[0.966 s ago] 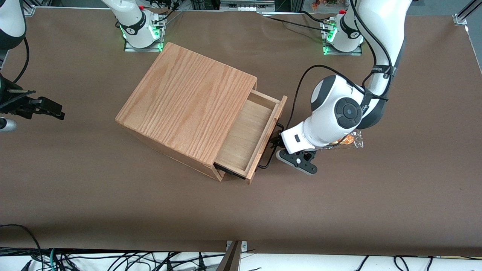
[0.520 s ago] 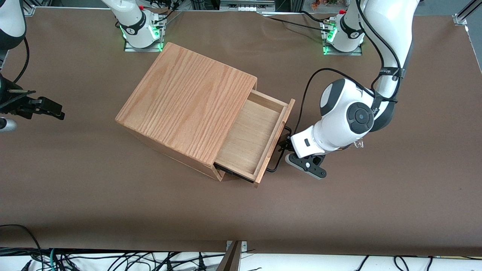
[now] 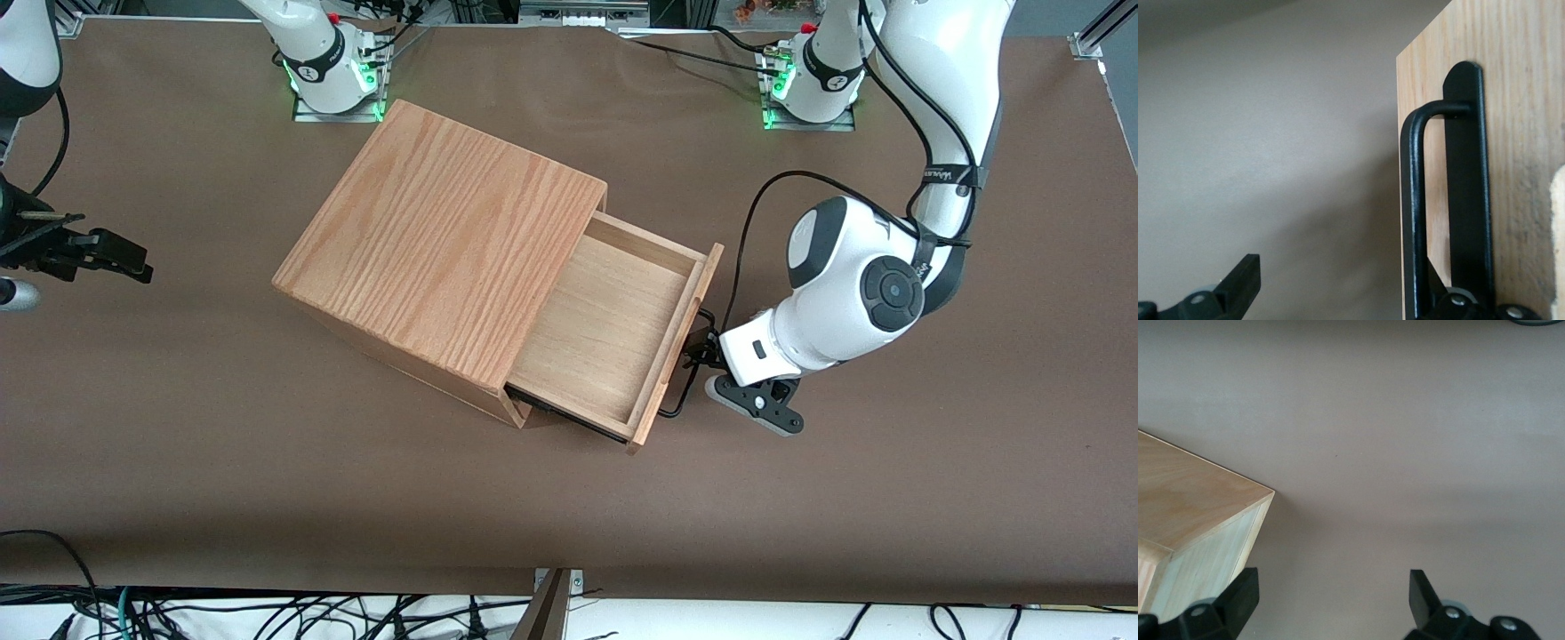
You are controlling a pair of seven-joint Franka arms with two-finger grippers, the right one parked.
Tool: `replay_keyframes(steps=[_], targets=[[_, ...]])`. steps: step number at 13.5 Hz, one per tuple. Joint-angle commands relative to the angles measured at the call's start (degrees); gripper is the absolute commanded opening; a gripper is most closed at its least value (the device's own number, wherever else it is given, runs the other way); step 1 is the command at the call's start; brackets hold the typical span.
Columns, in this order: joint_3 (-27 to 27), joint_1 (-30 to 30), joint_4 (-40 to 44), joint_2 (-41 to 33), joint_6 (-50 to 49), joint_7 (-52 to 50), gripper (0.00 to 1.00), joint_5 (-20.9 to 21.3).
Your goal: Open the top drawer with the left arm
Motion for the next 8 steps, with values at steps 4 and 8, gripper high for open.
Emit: replay_keyframes(steps=[4, 8], targets=[[0.68, 0.12, 1.16, 0.61, -1.07, 2.41, 1.00, 5.52], [0.32, 0.12, 1.16, 0.26, -2.20, 2.32, 1.00, 3.77]])
